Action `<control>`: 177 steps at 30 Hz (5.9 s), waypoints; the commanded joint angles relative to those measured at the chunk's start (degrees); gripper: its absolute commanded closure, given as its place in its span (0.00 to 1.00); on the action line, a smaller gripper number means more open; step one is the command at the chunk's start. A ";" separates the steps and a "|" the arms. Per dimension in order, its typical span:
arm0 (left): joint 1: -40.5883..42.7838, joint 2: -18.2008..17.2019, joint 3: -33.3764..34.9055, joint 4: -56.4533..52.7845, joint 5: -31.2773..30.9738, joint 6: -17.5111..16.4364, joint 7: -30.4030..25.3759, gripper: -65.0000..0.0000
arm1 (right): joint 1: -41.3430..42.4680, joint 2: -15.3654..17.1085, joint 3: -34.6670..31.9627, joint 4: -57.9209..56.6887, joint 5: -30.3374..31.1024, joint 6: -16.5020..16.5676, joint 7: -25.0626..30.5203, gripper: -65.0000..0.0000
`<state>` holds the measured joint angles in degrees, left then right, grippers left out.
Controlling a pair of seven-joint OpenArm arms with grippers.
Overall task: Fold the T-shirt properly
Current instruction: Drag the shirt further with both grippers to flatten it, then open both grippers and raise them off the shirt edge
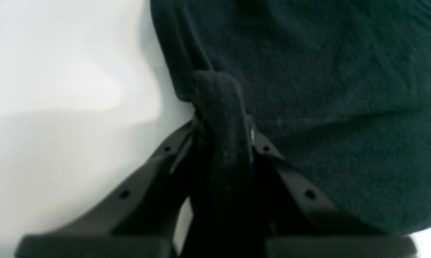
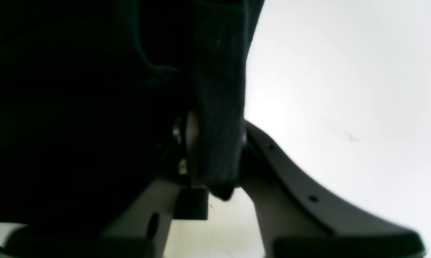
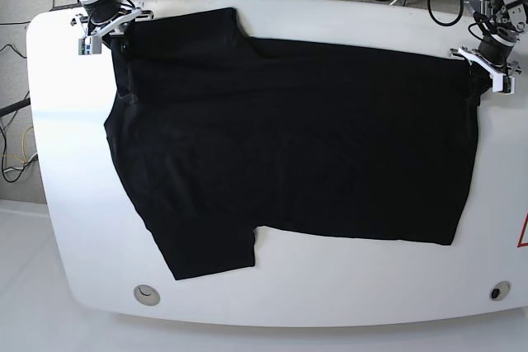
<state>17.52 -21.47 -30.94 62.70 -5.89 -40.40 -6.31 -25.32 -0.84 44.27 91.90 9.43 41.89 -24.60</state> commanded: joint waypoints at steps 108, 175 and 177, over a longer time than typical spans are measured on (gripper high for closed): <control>0.90 9.56 -14.20 21.30 4.53 0.40 18.31 0.35 | -6.55 -6.76 4.83 15.40 -5.43 -1.89 -9.73 0.47; -13.61 9.47 -9.19 39.06 4.62 0.40 28.50 0.35 | 17.45 1.15 -4.14 23.49 -6.05 -1.89 -18.52 0.33; -14.92 9.47 -7.87 38.97 4.62 0.40 28.50 0.35 | 18.60 1.33 -4.75 23.40 -6.05 -1.89 -18.87 0.33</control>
<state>4.49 -11.05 -39.59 100.84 -0.38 -40.34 23.79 -7.66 -0.27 39.86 114.28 2.94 40.25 -43.94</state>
